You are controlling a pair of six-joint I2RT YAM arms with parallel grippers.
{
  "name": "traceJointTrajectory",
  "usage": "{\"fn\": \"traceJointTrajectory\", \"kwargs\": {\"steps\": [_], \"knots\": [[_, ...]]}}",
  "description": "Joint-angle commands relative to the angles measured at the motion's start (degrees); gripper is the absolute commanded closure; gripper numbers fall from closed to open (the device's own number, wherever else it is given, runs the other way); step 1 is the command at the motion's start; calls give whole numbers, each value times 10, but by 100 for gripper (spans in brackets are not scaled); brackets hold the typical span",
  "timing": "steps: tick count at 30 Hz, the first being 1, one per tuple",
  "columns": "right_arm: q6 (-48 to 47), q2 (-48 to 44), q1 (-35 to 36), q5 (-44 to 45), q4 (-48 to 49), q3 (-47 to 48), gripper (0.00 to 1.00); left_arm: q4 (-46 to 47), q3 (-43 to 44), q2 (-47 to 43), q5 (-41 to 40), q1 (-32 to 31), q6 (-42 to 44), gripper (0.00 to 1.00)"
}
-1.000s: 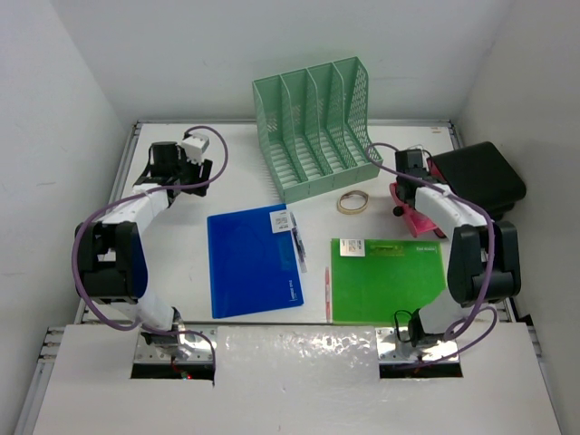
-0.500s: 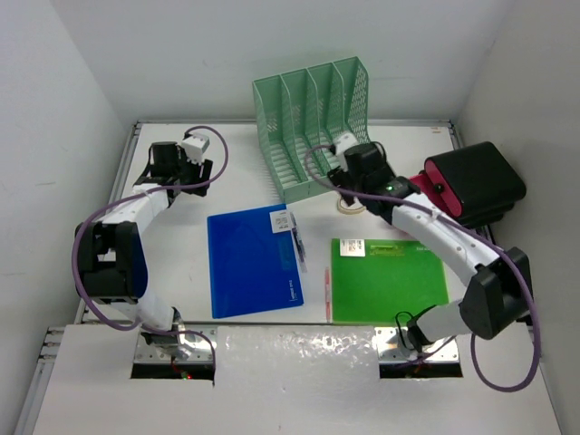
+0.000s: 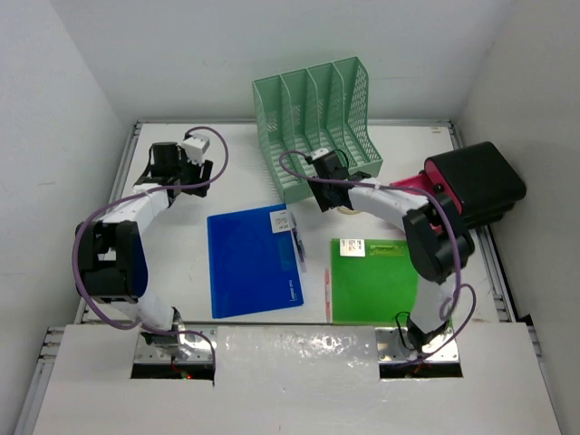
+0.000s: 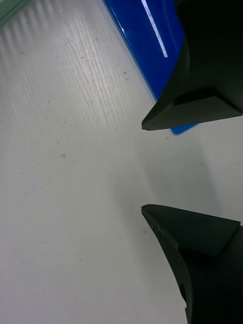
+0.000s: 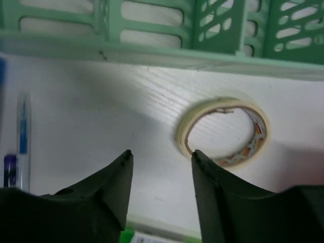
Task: Organize the desk
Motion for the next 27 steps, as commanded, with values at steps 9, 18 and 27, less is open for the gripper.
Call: {"fn": "traceJointTrajectory", "kwargs": {"steps": [9, 18, 27], "knots": [[8, 76, -65, -68, 37, 28, 60, 20, 2, 5, 4, -3, 3, 42], [-4, 110, -84, -116, 41, 21, 72, 18, 4, 4, 1, -3, 5, 42], [-20, 79, -82, -123, 27, 9, 100, 18, 4, 4, -3, -2, 6, 42]]}}
